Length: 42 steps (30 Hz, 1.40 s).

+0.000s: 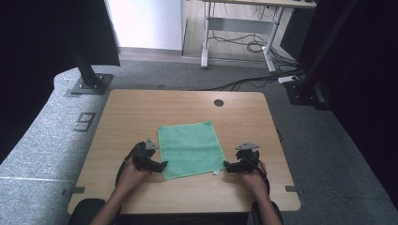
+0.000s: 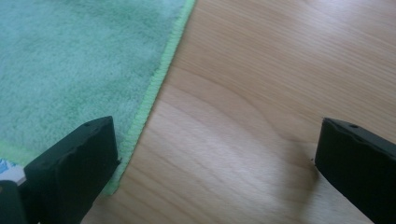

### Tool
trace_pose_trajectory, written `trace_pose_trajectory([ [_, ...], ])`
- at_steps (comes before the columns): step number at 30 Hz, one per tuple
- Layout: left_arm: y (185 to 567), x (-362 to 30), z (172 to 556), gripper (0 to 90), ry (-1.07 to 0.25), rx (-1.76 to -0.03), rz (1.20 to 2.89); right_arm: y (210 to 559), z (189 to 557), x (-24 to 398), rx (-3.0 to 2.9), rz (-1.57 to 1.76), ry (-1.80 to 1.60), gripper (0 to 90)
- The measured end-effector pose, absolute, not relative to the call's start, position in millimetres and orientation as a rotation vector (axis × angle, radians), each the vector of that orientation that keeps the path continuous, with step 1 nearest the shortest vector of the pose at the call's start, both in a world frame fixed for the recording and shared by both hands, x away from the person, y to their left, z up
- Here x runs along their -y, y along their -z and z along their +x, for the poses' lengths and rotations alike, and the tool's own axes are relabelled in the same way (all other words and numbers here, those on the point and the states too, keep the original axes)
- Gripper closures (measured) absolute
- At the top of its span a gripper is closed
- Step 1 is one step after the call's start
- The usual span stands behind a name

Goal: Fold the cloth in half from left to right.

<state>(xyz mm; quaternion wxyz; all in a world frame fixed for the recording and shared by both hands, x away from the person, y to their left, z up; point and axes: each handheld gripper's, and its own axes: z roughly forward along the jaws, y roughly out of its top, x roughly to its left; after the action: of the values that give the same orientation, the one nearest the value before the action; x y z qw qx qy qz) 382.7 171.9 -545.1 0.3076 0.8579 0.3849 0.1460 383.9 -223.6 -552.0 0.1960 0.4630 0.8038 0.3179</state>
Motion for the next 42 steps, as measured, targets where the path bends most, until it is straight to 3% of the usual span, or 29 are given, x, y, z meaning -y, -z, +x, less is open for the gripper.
trace_pose_trajectory([
  [19, 545, -162, 379, 0.0, -0.379, -0.976, 2.257, 557, 389, 242, -2.208, 1.339, -0.945, 0.0],
  [42, 523, -187, 434, 0.0, -0.446, -1.072, 2.174, 557, 388, 241, -2.195, 1.353, -0.940, 0.0],
])
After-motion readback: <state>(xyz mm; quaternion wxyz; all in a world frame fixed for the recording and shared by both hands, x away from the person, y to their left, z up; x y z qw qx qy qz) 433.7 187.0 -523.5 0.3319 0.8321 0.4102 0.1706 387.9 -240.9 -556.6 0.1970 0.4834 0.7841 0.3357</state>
